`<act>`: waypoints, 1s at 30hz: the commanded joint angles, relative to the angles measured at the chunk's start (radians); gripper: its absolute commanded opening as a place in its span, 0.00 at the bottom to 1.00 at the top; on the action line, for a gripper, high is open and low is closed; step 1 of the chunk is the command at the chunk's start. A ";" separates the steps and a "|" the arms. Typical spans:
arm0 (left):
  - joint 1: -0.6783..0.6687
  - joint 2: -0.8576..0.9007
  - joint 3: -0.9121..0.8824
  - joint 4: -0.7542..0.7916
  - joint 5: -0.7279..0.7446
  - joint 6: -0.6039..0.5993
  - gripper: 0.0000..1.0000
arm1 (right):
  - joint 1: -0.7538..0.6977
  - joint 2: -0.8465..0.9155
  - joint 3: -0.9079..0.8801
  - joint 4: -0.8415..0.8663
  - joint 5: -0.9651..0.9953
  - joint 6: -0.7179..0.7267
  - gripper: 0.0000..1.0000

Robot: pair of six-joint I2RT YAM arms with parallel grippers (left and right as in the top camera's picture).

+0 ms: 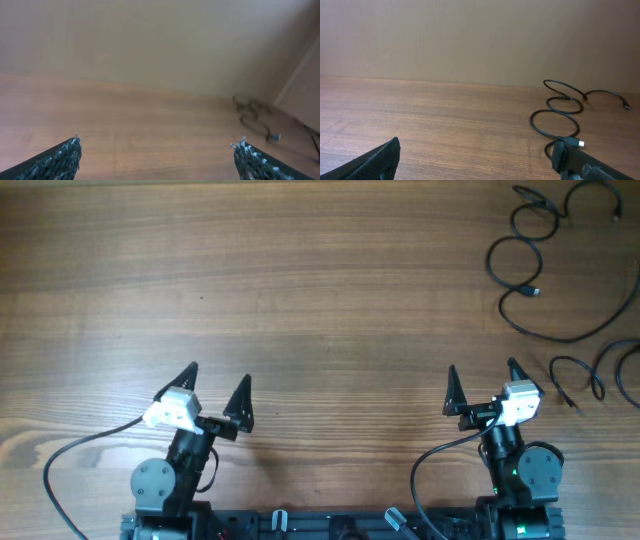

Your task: Untangle cables

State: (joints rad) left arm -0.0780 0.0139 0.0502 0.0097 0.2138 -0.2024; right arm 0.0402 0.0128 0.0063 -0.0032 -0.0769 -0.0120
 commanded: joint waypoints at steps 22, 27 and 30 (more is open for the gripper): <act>0.036 -0.011 -0.045 -0.089 -0.200 0.225 1.00 | -0.004 -0.009 0.000 0.003 0.010 0.014 1.00; 0.048 -0.011 -0.045 -0.089 -0.211 0.218 1.00 | -0.004 -0.009 0.000 0.003 0.010 0.015 1.00; 0.045 -0.011 -0.045 -0.089 -0.203 0.220 1.00 | -0.004 -0.009 0.000 0.003 0.010 0.014 1.00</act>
State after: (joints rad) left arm -0.0368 0.0139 0.0109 -0.0738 0.0227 -0.0006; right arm 0.0402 0.0128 0.0063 -0.0032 -0.0769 -0.0120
